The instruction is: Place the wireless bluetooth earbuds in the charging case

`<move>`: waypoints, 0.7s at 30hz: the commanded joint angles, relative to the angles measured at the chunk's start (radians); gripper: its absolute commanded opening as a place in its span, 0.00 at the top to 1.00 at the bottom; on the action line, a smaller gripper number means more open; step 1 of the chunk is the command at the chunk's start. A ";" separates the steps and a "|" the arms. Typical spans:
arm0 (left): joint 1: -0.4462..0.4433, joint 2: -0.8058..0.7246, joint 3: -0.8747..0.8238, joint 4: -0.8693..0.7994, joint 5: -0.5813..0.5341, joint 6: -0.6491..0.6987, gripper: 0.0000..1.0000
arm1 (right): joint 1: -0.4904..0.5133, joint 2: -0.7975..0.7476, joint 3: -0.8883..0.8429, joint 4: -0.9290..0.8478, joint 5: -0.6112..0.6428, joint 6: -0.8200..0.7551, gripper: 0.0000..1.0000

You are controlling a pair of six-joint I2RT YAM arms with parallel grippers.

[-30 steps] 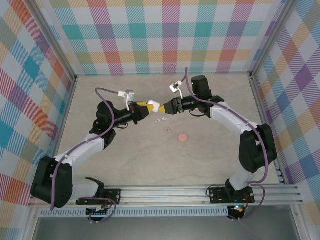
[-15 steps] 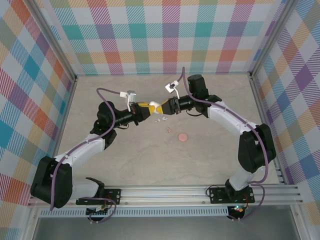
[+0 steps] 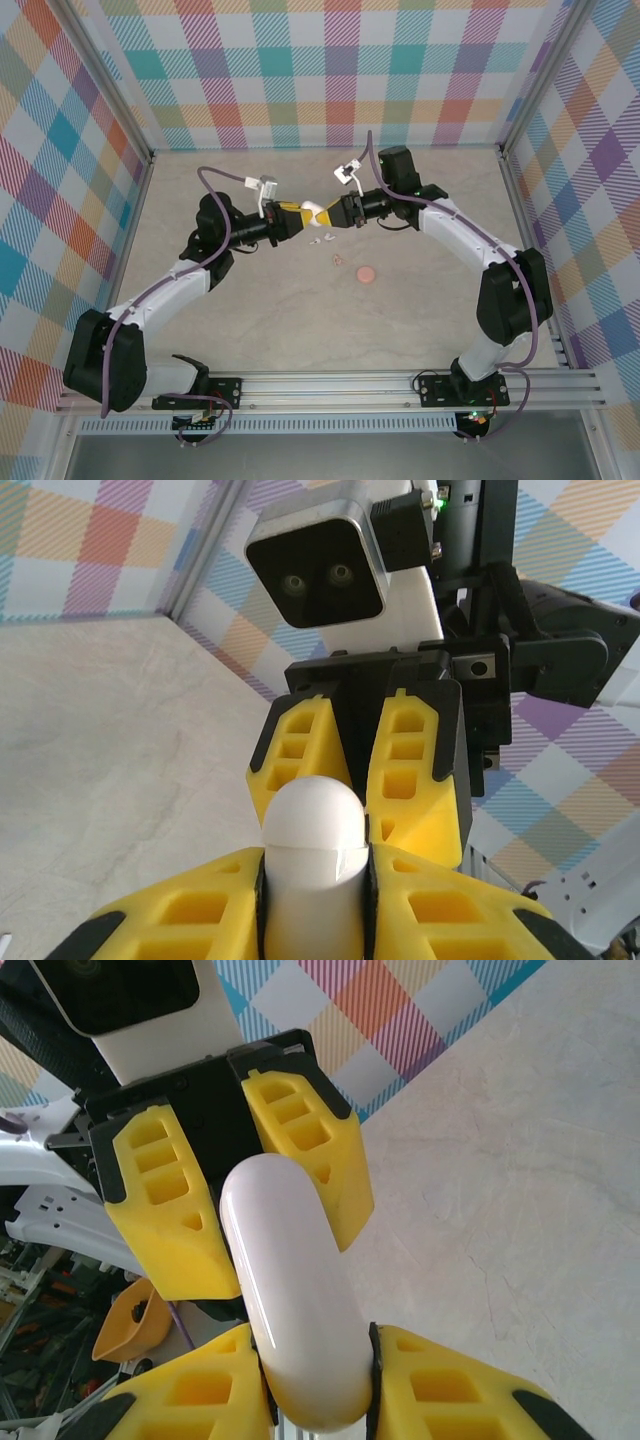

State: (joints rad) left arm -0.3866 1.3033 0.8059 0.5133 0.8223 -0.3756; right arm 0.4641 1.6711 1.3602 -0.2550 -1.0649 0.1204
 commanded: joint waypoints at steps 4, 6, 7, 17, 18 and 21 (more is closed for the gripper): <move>-0.018 0.033 0.061 -0.118 0.112 0.062 0.64 | 0.018 -0.014 0.042 -0.054 -0.002 -0.059 0.78; -0.018 0.031 0.060 -0.131 0.104 0.074 0.60 | 0.019 -0.017 0.044 -0.063 -0.001 -0.065 0.78; -0.018 0.029 0.060 -0.138 0.100 0.078 0.58 | 0.019 -0.017 0.046 -0.072 0.001 -0.070 0.78; -0.018 0.027 0.074 -0.202 0.107 0.116 0.64 | 0.021 -0.016 0.062 -0.138 -0.004 -0.118 0.77; -0.018 0.027 0.074 -0.201 0.105 0.115 0.64 | 0.022 -0.017 0.063 -0.147 -0.004 -0.123 0.77; -0.018 0.025 0.075 -0.198 0.102 0.111 0.62 | 0.027 -0.016 0.065 -0.175 -0.003 -0.147 0.77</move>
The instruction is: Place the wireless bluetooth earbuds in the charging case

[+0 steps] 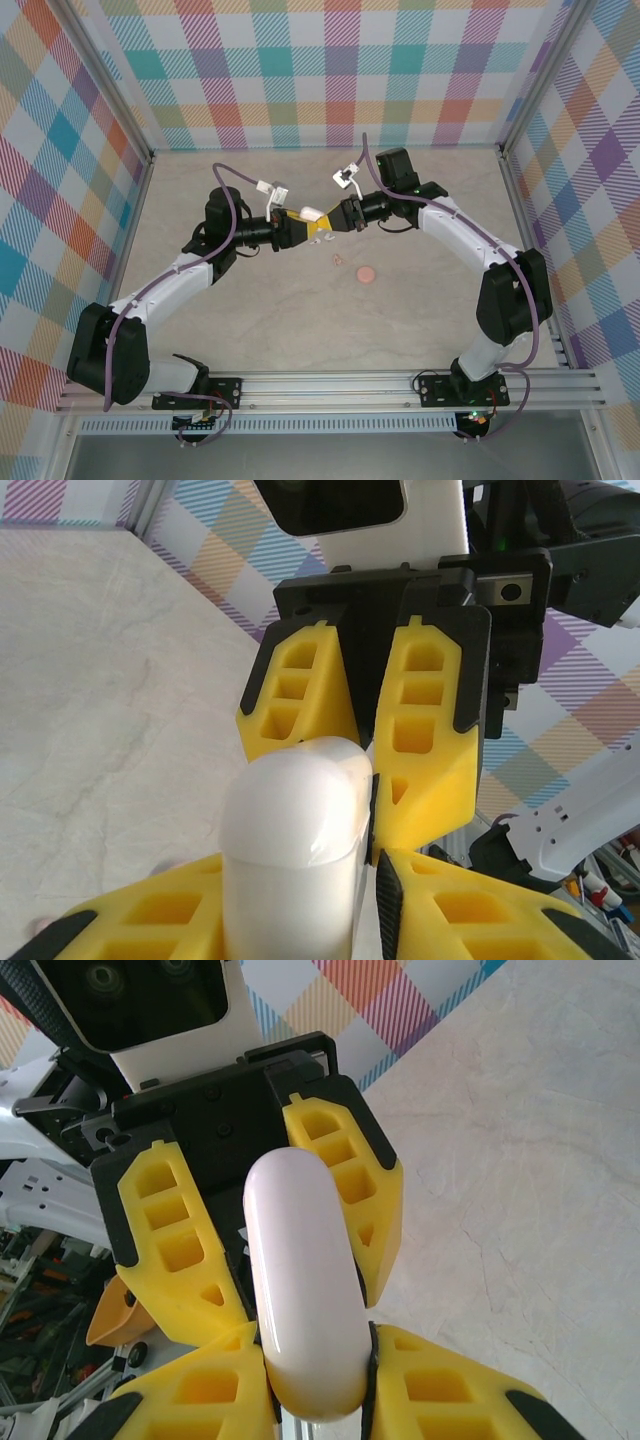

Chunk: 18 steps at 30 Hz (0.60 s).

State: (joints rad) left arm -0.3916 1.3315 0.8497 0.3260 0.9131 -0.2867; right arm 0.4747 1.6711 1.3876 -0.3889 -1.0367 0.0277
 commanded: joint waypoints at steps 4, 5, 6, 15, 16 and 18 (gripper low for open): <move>-0.013 -0.009 0.030 -0.001 0.001 0.015 0.59 | 0.018 -0.017 0.037 -0.069 -0.029 -0.078 0.77; -0.013 -0.010 0.029 0.000 -0.003 0.011 0.59 | 0.019 -0.017 0.036 -0.073 -0.028 -0.083 0.77; -0.013 -0.010 0.028 0.004 -0.002 0.008 0.59 | 0.019 -0.019 0.036 -0.077 -0.030 -0.085 0.77; -0.013 -0.001 0.026 0.031 0.011 -0.013 0.64 | 0.022 -0.023 0.038 -0.107 -0.033 -0.117 0.77; -0.013 0.001 0.027 0.032 0.016 -0.013 0.64 | 0.023 -0.025 0.039 -0.107 -0.032 -0.117 0.77; -0.013 0.005 0.027 0.031 0.024 -0.014 0.66 | 0.023 -0.027 0.039 -0.107 -0.031 -0.117 0.76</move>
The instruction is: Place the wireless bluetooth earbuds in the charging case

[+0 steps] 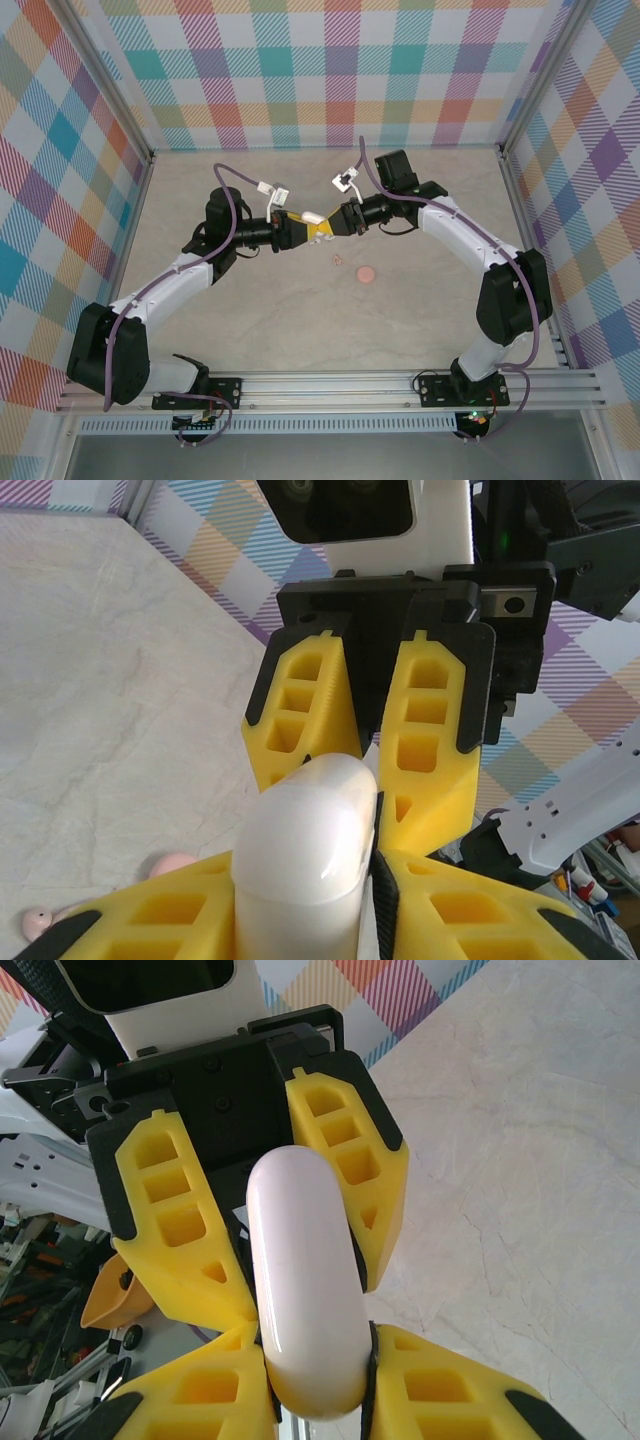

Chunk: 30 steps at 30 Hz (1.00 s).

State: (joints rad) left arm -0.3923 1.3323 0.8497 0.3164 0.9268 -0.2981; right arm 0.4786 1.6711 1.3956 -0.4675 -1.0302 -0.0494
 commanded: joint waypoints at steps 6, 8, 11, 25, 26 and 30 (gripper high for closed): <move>-0.013 0.019 0.026 0.028 0.007 -0.006 0.76 | 0.022 -0.030 0.033 -0.023 -0.021 -0.035 0.74; -0.013 0.022 0.027 0.019 -0.007 -0.013 0.77 | 0.021 -0.035 0.030 -0.017 -0.003 -0.027 0.72; -0.013 0.024 0.024 0.016 -0.018 -0.011 0.81 | 0.023 -0.055 0.015 0.013 0.042 -0.002 0.70; -0.074 -0.042 -0.072 0.074 -0.102 0.316 0.86 | 0.035 -0.127 -0.002 -0.034 0.201 -0.020 0.59; -0.074 -0.044 -0.071 0.071 -0.102 0.329 0.87 | 0.036 -0.136 -0.006 -0.037 0.213 -0.022 0.58; -0.074 -0.048 -0.085 0.117 -0.084 0.363 0.88 | 0.035 -0.170 -0.025 -0.039 0.246 -0.028 0.52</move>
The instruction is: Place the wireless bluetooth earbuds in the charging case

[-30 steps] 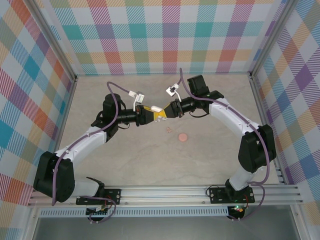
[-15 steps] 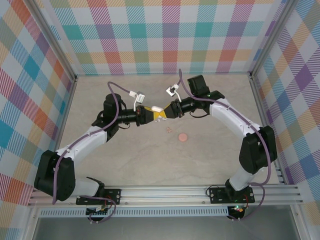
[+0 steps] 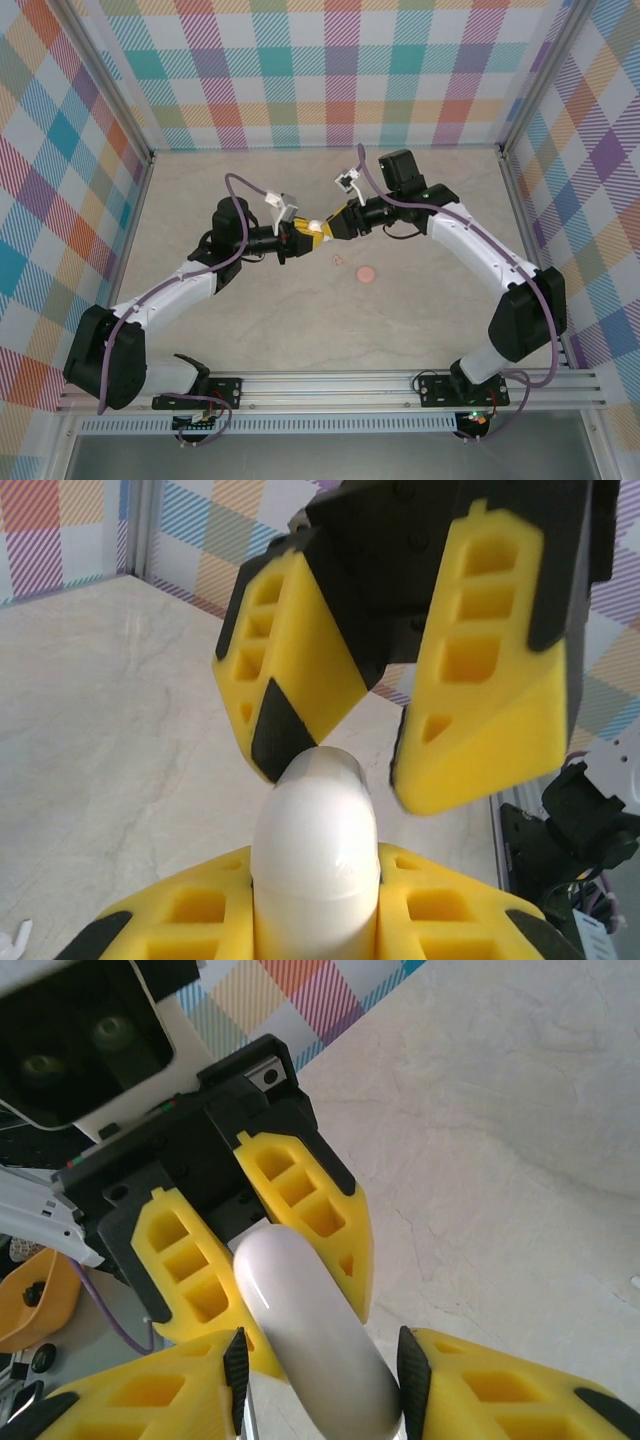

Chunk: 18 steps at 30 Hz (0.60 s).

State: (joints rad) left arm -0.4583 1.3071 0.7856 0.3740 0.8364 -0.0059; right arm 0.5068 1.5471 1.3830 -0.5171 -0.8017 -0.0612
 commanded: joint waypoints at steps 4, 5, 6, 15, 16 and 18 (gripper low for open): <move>-0.009 -0.012 -0.018 0.096 0.037 0.072 0.89 | 0.010 -0.056 -0.012 -0.019 0.045 -0.028 0.49; -0.009 -0.011 -0.018 0.104 0.036 0.071 0.89 | 0.011 -0.058 -0.011 -0.029 0.046 -0.028 0.49; -0.009 -0.014 -0.018 0.109 0.037 0.071 0.89 | 0.012 -0.059 -0.012 -0.035 0.046 -0.065 0.47; -0.012 -0.017 -0.018 0.133 0.087 0.072 0.89 | 0.036 -0.056 -0.002 -0.073 0.110 -0.098 0.43; -0.014 -0.019 -0.017 0.134 0.093 0.072 0.89 | 0.036 -0.056 -0.002 -0.070 0.120 -0.097 0.43; -0.017 -0.017 -0.016 0.134 0.104 0.072 0.89 | 0.036 -0.050 0.003 -0.076 0.142 -0.096 0.43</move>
State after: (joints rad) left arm -0.4606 1.3067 0.7753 0.4557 0.8932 0.0441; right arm 0.5385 1.5032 1.3815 -0.5701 -0.6903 -0.1276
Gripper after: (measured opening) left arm 0.229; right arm 0.569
